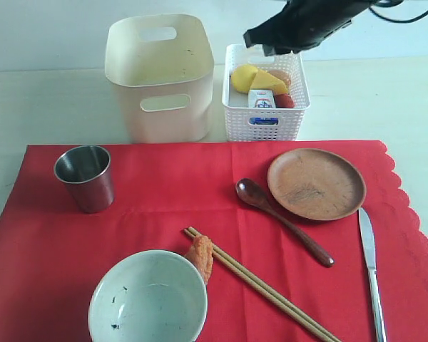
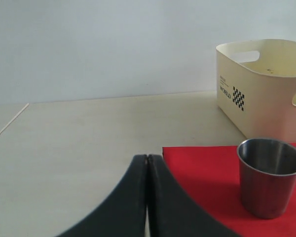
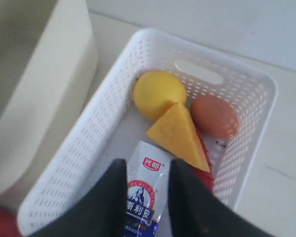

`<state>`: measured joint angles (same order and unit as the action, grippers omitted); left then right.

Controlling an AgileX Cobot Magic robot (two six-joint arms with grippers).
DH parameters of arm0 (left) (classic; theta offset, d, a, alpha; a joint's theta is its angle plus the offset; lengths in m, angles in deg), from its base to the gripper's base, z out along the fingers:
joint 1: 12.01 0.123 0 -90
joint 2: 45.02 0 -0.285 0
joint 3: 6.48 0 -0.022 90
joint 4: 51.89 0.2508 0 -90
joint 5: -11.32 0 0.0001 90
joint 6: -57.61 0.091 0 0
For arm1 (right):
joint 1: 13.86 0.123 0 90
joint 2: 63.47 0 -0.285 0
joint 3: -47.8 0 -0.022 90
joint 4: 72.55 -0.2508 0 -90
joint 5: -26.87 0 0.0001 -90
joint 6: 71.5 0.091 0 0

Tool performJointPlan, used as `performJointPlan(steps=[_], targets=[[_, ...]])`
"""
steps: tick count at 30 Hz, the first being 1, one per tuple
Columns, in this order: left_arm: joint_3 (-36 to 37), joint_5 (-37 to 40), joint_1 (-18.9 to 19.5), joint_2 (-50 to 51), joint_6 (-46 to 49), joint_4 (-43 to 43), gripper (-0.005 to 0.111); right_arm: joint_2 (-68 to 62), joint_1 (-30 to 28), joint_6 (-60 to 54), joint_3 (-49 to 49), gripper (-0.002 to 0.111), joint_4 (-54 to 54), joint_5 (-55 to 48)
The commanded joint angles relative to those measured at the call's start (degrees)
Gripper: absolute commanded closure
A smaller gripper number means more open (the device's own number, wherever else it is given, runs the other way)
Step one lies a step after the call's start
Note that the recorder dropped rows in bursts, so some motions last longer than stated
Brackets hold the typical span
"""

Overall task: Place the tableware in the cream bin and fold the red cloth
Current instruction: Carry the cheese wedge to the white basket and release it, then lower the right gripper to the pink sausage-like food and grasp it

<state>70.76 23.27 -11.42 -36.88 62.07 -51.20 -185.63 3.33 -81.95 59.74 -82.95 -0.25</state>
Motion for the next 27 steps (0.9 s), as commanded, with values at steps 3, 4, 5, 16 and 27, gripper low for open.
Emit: performJointPlan(steps=[3,4,5,16,27], targets=[[0.0,-0.4,0.1,-0.4,-0.3,0.2,0.107,16.9,0.2,0.2,-16.3,0.108,-1.5,7.6],[0.0,-0.4,0.1,-0.4,-0.3,0.2,0.107,19.6,0.5,0.3,-19.6,0.108,-1.6,9.5],[0.0,-0.4,0.1,-0.4,-0.3,0.2,0.107,21.7,0.9,0.6,-22.9,0.108,-1.6,11.2],[0.0,-0.4,0.1,-0.4,-0.3,0.2,0.107,29.7,21.1,-1.4,-42.8,0.108,-4.5,16.1],[0.0,-0.4,0.1,-0.4,-0.3,0.2,0.107,20.9,29.5,-26.7,-43.0,0.072,9.0,12.1]])
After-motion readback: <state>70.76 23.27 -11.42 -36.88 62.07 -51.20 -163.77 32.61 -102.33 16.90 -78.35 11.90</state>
